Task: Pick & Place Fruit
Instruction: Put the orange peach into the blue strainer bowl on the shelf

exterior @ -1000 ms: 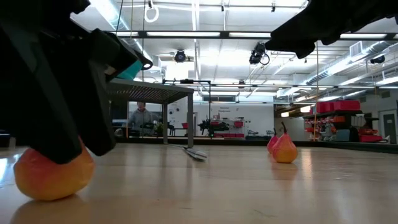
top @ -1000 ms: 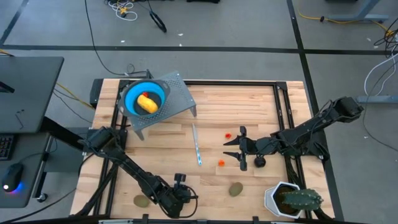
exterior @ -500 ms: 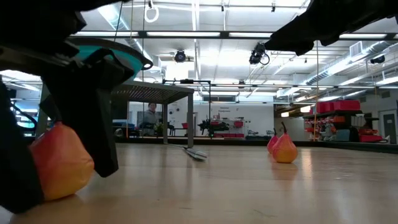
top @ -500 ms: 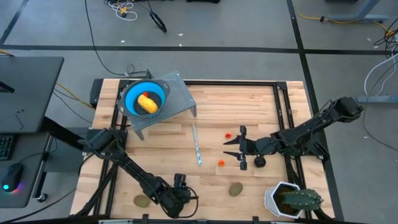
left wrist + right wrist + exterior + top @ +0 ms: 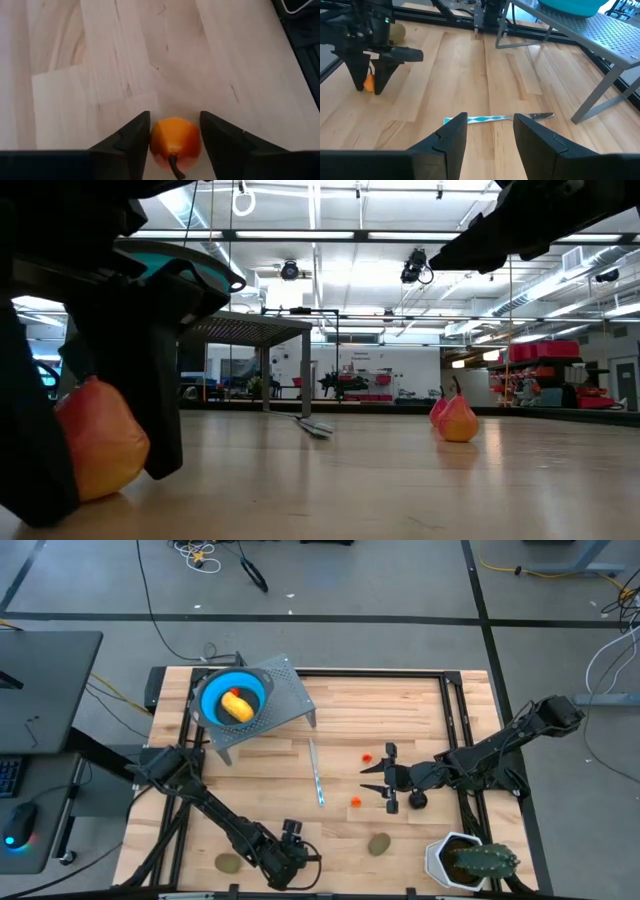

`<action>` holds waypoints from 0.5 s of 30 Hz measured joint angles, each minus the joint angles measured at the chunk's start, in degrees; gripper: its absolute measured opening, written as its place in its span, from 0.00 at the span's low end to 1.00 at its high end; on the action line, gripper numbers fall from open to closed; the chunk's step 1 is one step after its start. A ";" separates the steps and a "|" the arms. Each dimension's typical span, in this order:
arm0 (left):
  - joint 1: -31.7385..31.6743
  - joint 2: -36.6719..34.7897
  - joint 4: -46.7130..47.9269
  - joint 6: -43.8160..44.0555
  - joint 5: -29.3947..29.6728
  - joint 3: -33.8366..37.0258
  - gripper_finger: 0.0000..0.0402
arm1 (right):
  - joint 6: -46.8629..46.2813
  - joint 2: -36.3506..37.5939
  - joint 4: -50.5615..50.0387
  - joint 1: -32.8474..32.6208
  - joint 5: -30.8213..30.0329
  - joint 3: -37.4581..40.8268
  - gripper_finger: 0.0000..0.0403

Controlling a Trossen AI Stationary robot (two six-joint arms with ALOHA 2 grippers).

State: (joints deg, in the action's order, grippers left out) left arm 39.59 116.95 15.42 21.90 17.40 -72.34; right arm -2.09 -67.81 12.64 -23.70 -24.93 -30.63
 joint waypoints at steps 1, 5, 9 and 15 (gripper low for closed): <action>-0.17 -0.05 0.05 -0.26 -0.65 -0.02 0.42 | 0.00 0.00 0.04 0.00 0.00 0.00 0.42; -1.06 -0.94 1.55 0.04 -2.45 0.02 0.35 | 0.00 0.00 0.04 0.00 -0.01 0.00 0.42; -2.42 -4.65 8.21 0.19 -3.02 0.24 0.30 | 0.00 0.00 0.05 0.00 -0.02 0.00 0.42; -4.75 -16.20 18.79 -2.86 3.34 0.17 0.33 | -0.02 0.00 0.27 0.00 -0.02 0.00 0.42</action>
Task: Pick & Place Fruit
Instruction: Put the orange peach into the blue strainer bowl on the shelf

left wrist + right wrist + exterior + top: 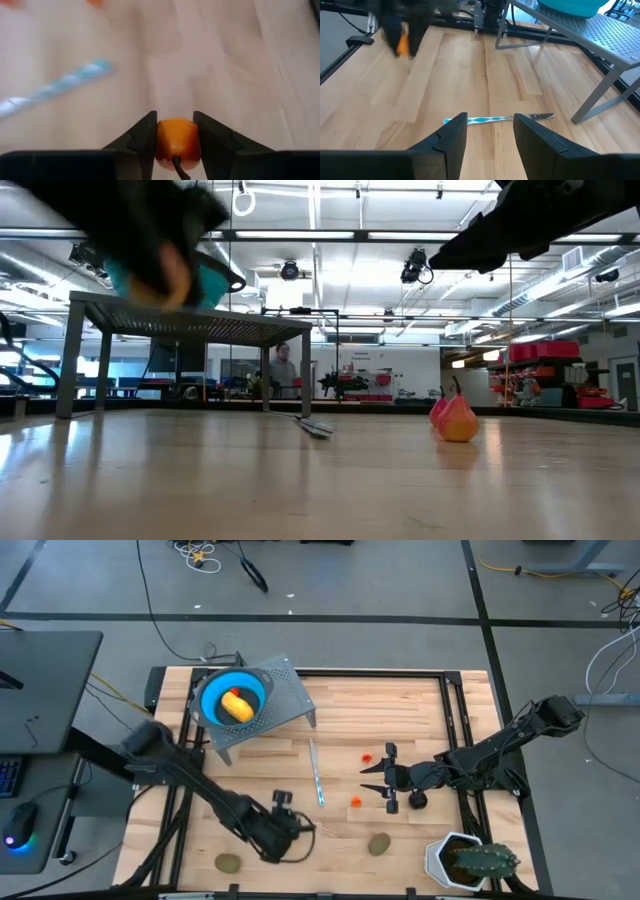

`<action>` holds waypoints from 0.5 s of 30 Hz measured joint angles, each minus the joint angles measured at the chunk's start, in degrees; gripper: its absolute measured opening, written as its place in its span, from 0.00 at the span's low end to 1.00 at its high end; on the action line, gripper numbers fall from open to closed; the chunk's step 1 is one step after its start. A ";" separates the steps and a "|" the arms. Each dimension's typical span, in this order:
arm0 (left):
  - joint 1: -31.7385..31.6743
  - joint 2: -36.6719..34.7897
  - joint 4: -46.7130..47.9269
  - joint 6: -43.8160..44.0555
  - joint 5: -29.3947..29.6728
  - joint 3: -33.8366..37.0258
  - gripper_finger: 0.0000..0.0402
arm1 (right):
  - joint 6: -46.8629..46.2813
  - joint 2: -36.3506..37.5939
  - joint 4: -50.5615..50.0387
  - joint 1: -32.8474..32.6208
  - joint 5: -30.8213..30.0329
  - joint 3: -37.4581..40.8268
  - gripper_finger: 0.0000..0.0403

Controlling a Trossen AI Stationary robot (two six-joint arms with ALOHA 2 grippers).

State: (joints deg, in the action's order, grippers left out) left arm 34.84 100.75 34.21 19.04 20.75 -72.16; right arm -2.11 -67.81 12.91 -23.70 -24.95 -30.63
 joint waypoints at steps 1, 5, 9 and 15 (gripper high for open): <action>-0.44 -2.67 1.07 -0.98 2.25 0.00 0.33 | -0.06 0.00 0.03 0.00 0.00 0.00 0.42; -2.57 -12.45 6.99 -4.66 15.21 -0.04 0.32 | -0.44 0.00 0.08 0.00 0.00 0.00 0.42; -5.29 -20.62 11.15 -5.76 30.24 -0.07 0.31 | -0.44 0.00 0.18 0.00 0.01 0.00 0.42; -13.48 -28.47 13.05 -10.76 31.24 -0.05 0.33 | -0.44 0.00 0.19 0.00 0.00 0.00 0.42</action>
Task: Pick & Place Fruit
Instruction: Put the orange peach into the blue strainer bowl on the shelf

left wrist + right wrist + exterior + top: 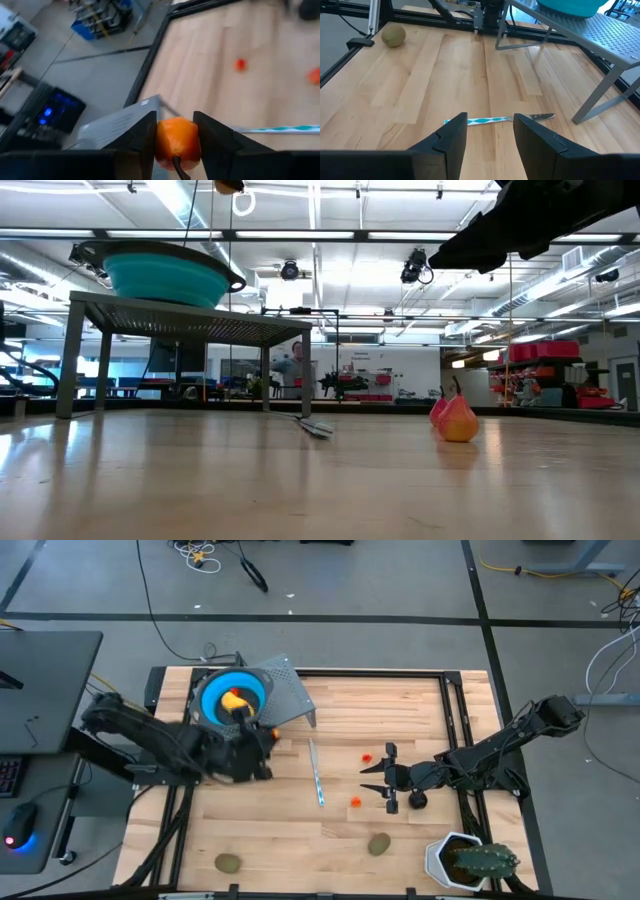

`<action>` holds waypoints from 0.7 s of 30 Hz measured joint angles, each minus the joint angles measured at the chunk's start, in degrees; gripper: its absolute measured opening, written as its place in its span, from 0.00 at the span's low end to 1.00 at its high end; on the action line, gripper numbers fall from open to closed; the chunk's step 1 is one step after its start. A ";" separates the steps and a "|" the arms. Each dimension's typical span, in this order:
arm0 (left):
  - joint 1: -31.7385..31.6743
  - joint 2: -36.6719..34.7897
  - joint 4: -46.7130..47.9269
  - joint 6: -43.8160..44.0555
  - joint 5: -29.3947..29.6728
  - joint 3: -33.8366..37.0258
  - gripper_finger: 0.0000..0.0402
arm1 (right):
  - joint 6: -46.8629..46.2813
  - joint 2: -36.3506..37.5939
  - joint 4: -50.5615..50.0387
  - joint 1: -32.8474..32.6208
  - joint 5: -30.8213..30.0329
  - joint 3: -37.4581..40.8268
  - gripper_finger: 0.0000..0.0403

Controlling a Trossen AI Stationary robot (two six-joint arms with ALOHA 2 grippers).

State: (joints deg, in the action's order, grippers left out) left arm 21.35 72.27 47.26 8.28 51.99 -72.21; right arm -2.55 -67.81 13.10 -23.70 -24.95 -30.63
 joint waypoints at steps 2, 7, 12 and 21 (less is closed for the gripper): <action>-3.41 -1.73 1.70 -1.21 -1.10 0.00 0.33 | 0.00 0.00 -0.02 0.00 0.02 0.00 0.42; -13.70 -5.00 7.76 -2.03 -3.85 0.00 0.32 | -0.03 0.00 -0.02 0.00 0.02 0.00 0.42; -23.38 -7.55 10.00 -0.95 -9.01 0.00 0.33 | -1.06 0.00 -0.15 0.00 0.03 0.00 0.42; -34.18 -9.01 11.87 3.41 -11.16 -0.02 0.34 | -1.09 0.00 -0.20 0.00 0.06 0.00 0.42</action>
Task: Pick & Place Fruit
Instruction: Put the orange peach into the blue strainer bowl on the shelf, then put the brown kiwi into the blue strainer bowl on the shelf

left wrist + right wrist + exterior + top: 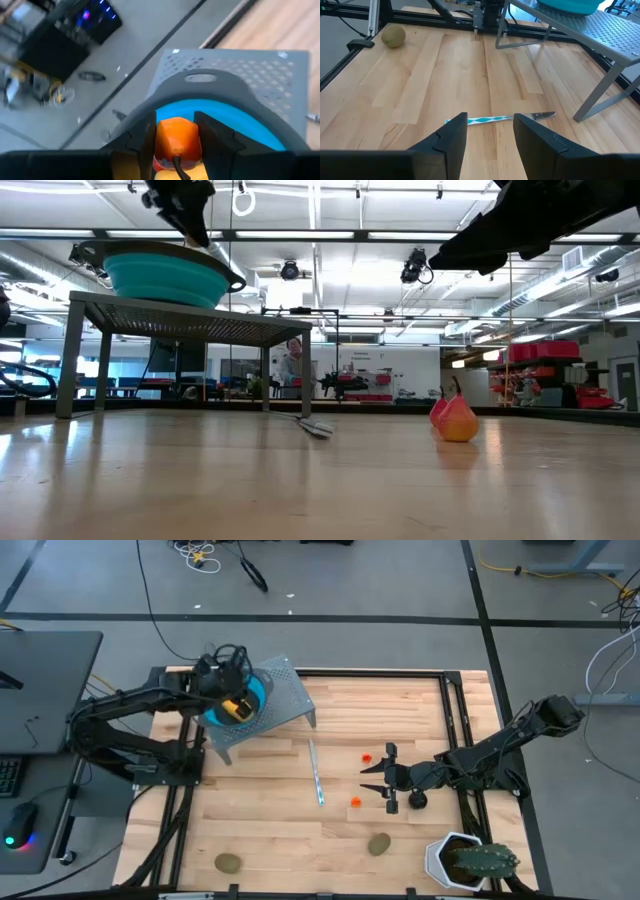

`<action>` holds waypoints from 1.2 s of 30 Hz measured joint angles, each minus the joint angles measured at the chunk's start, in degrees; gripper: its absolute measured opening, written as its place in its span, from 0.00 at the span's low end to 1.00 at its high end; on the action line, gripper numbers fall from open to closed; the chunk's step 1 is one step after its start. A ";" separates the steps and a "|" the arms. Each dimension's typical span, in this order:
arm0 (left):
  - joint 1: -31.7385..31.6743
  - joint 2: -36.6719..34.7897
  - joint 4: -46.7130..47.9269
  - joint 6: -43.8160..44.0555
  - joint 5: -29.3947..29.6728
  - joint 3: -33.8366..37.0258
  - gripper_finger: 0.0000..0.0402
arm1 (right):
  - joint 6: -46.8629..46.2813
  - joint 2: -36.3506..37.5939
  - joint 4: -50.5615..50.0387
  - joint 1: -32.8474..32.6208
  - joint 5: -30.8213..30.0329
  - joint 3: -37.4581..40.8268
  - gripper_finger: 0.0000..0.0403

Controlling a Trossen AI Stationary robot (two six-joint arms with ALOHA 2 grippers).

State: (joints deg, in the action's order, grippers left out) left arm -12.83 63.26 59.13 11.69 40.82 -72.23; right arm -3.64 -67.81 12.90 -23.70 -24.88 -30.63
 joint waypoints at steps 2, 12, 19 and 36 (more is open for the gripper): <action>-1.37 0.21 1.04 3.53 -0.05 0.01 0.35 | 0.00 0.00 -0.13 0.00 -0.01 0.00 0.42; -2.24 0.50 0.00 5.65 -5.71 0.00 0.56 | 0.00 0.00 -0.23 -0.01 -0.02 0.00 0.42; 0.29 0.50 -2.99 6.40 -16.48 0.00 0.62 | -0.45 0.00 -0.63 0.00 -0.02 0.00 0.42; 36.83 3.52 -2.98 18.12 -30.04 -0.09 0.57 | -2.27 0.00 -1.85 -0.02 -0.02 0.00 0.42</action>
State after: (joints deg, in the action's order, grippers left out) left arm 24.00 66.79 56.15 29.82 10.78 -72.31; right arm -5.91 -67.81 11.05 -23.73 -24.91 -30.63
